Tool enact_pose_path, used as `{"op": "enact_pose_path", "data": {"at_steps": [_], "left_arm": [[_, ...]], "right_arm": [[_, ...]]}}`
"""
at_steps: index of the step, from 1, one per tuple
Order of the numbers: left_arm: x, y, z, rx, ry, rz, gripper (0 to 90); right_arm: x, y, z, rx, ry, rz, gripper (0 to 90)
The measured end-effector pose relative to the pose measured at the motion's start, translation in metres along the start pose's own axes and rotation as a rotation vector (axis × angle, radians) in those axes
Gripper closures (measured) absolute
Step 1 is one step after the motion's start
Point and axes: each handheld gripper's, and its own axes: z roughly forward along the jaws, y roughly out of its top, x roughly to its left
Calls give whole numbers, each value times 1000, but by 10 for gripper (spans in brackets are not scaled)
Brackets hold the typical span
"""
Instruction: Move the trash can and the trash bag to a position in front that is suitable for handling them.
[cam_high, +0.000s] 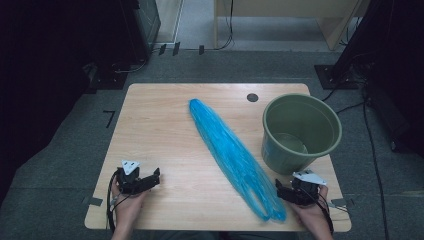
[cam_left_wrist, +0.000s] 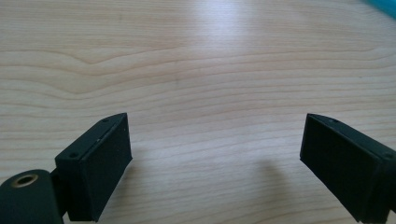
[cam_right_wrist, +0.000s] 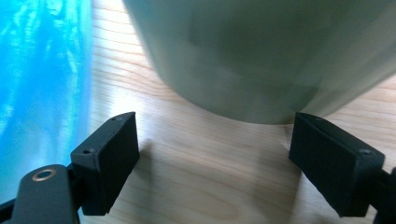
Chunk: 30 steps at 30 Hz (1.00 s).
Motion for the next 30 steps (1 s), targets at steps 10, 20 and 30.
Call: {"op": "enact_pose_path", "data": {"at_steps": [10, 20, 30], "left_arm": [[-13, 2, 0, -10, -38, -5, 84], [-42, 7, 0, -13, -92, 40, 84], [-51, 13, -2, -25, -116, 47, 84]], "right_arm": [[37, 3, 4, 8, -15, 19, 127], [59, 5, 6, 16, 39, -27, 133], [35, -4, -6, 15, 3, -11, 138]]}}
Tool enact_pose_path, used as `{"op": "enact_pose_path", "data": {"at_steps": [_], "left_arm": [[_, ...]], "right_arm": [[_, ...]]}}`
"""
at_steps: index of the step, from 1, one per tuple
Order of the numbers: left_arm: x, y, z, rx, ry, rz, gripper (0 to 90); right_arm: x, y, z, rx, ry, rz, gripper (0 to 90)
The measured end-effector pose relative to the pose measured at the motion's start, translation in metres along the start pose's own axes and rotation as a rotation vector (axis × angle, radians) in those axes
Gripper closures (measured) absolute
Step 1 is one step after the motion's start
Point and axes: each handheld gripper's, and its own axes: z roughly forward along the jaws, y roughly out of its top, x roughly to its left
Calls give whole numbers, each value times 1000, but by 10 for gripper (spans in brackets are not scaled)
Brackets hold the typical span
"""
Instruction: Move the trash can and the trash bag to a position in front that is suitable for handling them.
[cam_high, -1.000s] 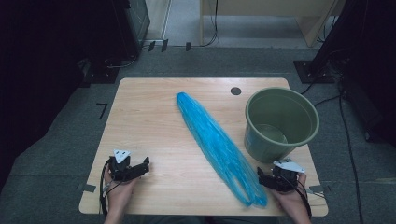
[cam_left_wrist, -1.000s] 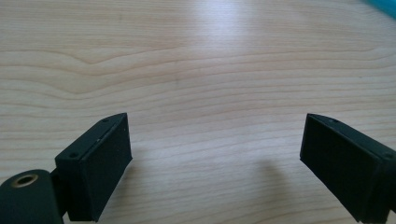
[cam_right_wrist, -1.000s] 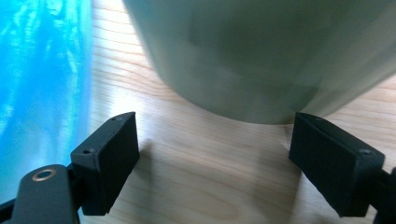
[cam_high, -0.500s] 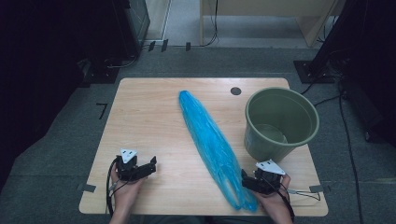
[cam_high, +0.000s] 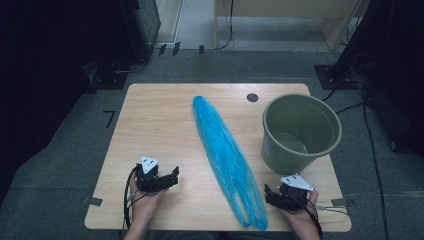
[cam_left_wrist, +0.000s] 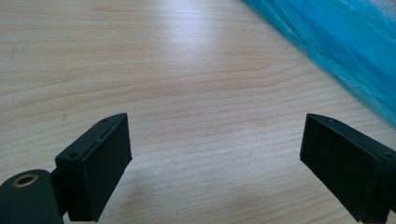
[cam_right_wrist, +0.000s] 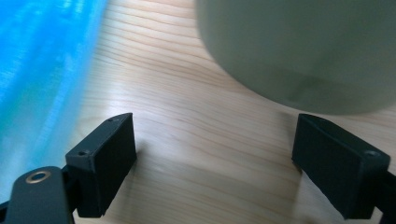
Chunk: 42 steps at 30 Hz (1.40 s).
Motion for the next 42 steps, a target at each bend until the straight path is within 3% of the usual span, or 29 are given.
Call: {"op": "enact_pose_path", "data": {"at_steps": [9, 14, 15, 16, 21, 24, 26, 27, 28, 29, 34, 37, 40, 42], "left_arm": [[-2, 2, 1, 8, 1, -8, 84], [-5, 3, 1, 4, -9, -6, 84], [-5, 3, 1, 4, -9, -6, 84], [-4, 3, 2, 4, -8, -8, 84], [-2, 3, 1, 2, -1, -16, 84], [3, 3, -1, 0, 4, -25, 84], [3, 2, -1, 0, 5, -29, 84], [4, 2, 0, 5, 6, -28, 84], [4, 2, 0, 5, 6, -28, 84], [4, 1, 0, 7, 5, -30, 84], [5, 0, 1, 8, 8, -33, 84], [6, 0, 4, 13, 10, -35, 84], [6, 1, 6, 15, 7, -35, 84], [5, 2, 5, 15, 0, -29, 85]], "right_arm": [[-34, -8, -9, 8, -4, 22, 141], [-69, -9, -21, -9, -13, 57, 144], [-69, -9, -21, -9, -13, 57, 144], [-80, -9, -24, -19, -23, 66, 144], [-101, -6, -25, -27, -79, 85, 149], [-120, 2, -21, -33, -125, 132, 163], [-124, 6, -20, -37, -140, 140, 173], [-131, 15, -19, -55, -207, 136, 287], [-131, 15, -19, -55, -207, 136, 287], [-139, 25, -19, -69, -257, 114, 287], [-158, 44, -18, -135, -268, 169, 306], [-169, 59, -3, -182, -248, 210, 359], [-169, 70, 14, -217, -285, 157, 447], [-171, 76, 23, -240, -283, 151, 476]]}}
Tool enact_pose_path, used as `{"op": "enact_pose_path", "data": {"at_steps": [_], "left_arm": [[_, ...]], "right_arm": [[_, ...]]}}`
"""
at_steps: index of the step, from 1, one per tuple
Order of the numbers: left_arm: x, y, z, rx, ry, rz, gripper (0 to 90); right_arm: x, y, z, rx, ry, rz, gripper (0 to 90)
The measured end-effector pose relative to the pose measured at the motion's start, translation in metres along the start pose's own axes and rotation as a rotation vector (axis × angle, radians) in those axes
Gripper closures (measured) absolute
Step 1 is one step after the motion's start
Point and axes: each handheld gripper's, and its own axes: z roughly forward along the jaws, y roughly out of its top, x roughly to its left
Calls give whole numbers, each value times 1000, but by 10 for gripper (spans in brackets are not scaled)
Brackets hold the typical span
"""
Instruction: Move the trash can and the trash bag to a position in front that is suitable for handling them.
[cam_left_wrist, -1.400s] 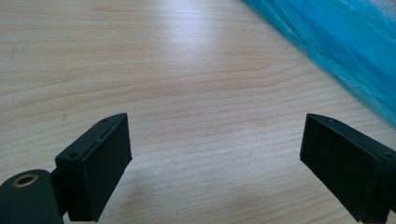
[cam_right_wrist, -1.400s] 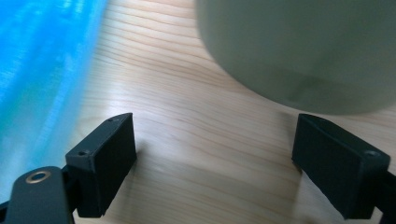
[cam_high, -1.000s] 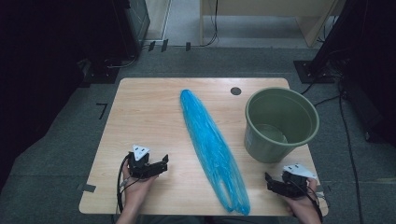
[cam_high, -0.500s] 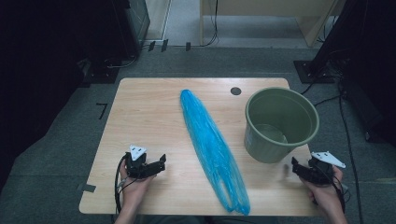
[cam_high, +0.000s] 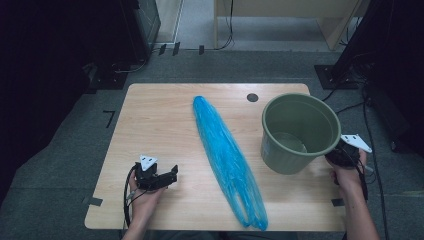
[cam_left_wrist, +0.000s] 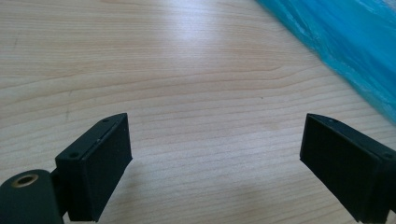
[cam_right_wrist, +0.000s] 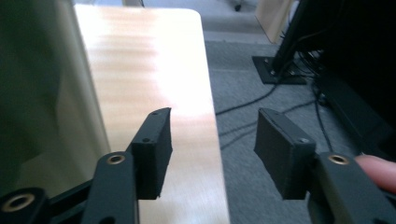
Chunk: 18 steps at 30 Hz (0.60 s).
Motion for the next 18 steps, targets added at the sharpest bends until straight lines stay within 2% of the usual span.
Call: {"op": "enact_pose_path", "data": {"at_steps": [2, 4, 9, 10, 11, 12, 14, 15, 16, 18], "left_arm": [[-1, 0, -2, -7, -7, 4, 84], [0, -1, -2, -6, -9, 3, 85], [0, -1, -1, 10, -20, -1, 85], [0, -1, -1, 10, -20, -1, 85], [0, 0, -1, 11, -20, 1, 85], [-2, 0, -1, 8, -26, -3, 85], [-3, 1, -1, 10, -29, 2, 85], [-3, 1, -1, 10, -29, 2, 85], [-3, 1, 0, 11, -32, 3, 85], [-3, 1, 0, 11, -32, 2, 85]], "right_arm": [[1, 3, 5, -14, 34, 41, 496], [4, 4, 6, -26, 70, 50, 504], [23, 1, 0, -11, 162, -13, 481], [23, 1, 0, -11, 162, -13, 481], [33, -1, -3, -10, 211, -48, 466], [39, -2, -5, 1, 228, -68, 468], [49, -4, -8, 3, 229, -104, 465], [49, -4, -8, 3, 229, -104, 465], [58, -5, -12, 6, 249, -109, 465], [66, -7, -14, 3, 263, -111, 463]]}}
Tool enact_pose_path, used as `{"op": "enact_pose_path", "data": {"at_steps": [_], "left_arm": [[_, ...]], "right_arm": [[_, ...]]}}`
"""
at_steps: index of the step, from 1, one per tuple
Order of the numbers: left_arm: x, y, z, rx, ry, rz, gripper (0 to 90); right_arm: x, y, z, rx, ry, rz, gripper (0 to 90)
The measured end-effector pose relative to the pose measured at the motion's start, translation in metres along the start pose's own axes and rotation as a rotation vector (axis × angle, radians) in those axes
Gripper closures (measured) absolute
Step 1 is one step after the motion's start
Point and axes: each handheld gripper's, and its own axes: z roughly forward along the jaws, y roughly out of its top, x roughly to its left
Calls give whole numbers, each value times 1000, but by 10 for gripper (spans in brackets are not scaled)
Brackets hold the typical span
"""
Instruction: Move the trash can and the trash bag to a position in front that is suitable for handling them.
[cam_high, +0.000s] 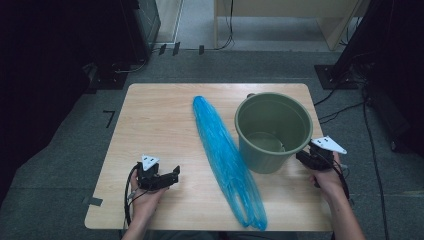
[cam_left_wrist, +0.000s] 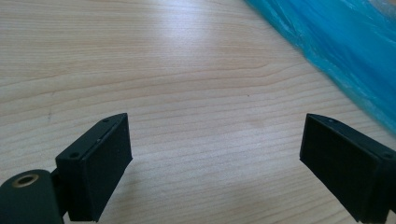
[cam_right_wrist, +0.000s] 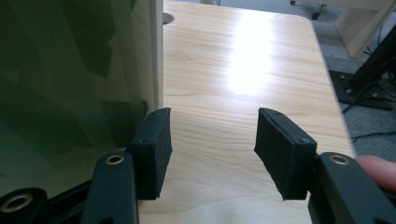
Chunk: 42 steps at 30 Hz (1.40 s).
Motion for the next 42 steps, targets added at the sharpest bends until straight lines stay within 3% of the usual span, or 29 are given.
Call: {"op": "enact_pose_path", "data": {"at_steps": [5, 9, 16, 21, 23, 26, 27, 30, 32, 34, 35, 38, 39, 41, 42], "left_arm": [[-2, 2, 2, -4, -8, -4, 86], [-2, 2, 4, -4, -9, 1, 86], [-2, 5, 5, -21, -18, -3, 87], [-7, 7, 7, -36, -24, 4, 88], [-8, 9, 7, -42, -21, -2, 88], [-9, 11, 6, -56, -13, -6, 88], [-9, 13, 4, -89, -5, -14, 163], [-9, 17, 4, -102, -14, -30, 176], [-12, 22, 5, -112, -1, -26, 212], [-13, 24, 6, -118, 11, -32, 337], [-15, 26, 7, -118, 11, -33, 354], [-21, 33, 9, -133, -7, -35, 408], [-24, 37, 10, -141, -40, -33, 478], [-26, 39, 11, -146, -50, -31, 553], [-27, 41, 12, -153, -66, -27, 593]], "right_arm": [[20, -5, 3, 14, -31, -61, 444], [30, -8, 1, 11, -18, -40, 443], [42, -12, 0, 1, -14, -48, 428], [54, -13, -1, -17, 43, -57, 411], [56, -12, 0, -22, 31, -73, 399], [54, -8, 3, -6, 23, -58, 402], [50, -2, 8, 11, 6, -43, 414], [48, 4, 12, 12, 1, -44, 461], [43, 15, 18, -5, 23, -17, 545], [43, 21, 22, -7, 54, -4, 582], [45, 23, 23, 2, 77, 2, 607], [50, 24, 23, 6, 78, -11, 625], [54, 23, 21, 17, 103, -11, 636], [56, 22, 21, 17, 118, -24, 639], [62, 19, 18, 17, 151, -50, 642]]}}
